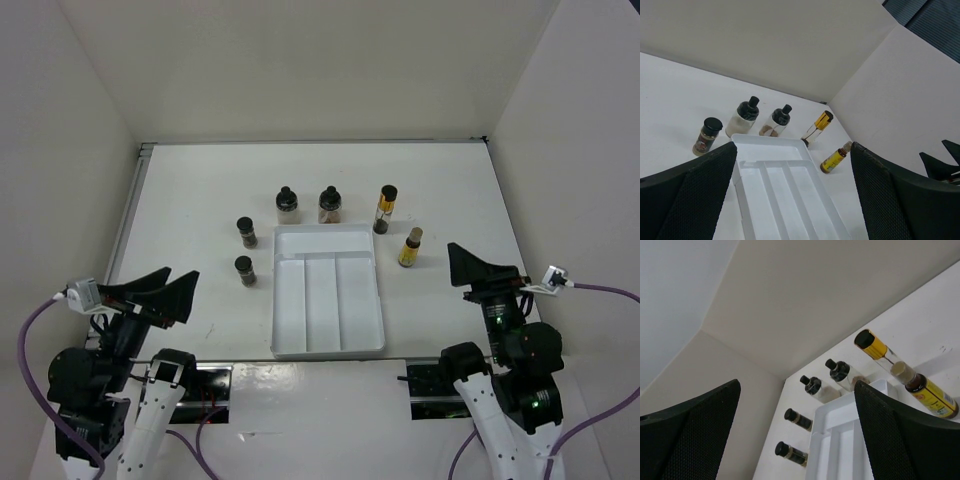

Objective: Organize the condiment bottles

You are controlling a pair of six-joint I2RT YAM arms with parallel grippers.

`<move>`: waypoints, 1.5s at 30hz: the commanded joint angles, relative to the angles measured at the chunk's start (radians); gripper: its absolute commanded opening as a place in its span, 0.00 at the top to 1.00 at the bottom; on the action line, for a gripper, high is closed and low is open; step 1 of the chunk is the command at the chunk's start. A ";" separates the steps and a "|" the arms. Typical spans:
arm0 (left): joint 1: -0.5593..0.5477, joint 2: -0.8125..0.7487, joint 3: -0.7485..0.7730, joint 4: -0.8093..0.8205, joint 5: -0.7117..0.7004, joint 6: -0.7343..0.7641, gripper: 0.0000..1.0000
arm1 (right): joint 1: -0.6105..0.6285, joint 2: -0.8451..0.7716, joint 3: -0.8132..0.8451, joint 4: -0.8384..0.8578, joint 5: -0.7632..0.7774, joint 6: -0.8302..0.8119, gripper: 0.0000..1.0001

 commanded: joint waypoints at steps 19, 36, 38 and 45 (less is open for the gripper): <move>-0.011 0.951 0.429 -0.278 -0.098 0.357 0.00 | 0.021 0.799 0.508 -0.095 -0.052 -0.346 0.01; -0.293 1.318 0.403 -0.306 -0.344 0.316 0.00 | 0.071 1.156 0.650 -0.140 -0.087 -0.465 0.01; -0.293 1.327 0.390 -0.292 -0.344 0.316 0.00 | 0.093 1.178 0.651 -0.131 -0.087 -0.475 0.01; -0.293 1.372 0.332 -0.264 -0.344 0.288 0.00 | 0.126 1.190 0.631 -0.095 -0.098 -0.453 0.01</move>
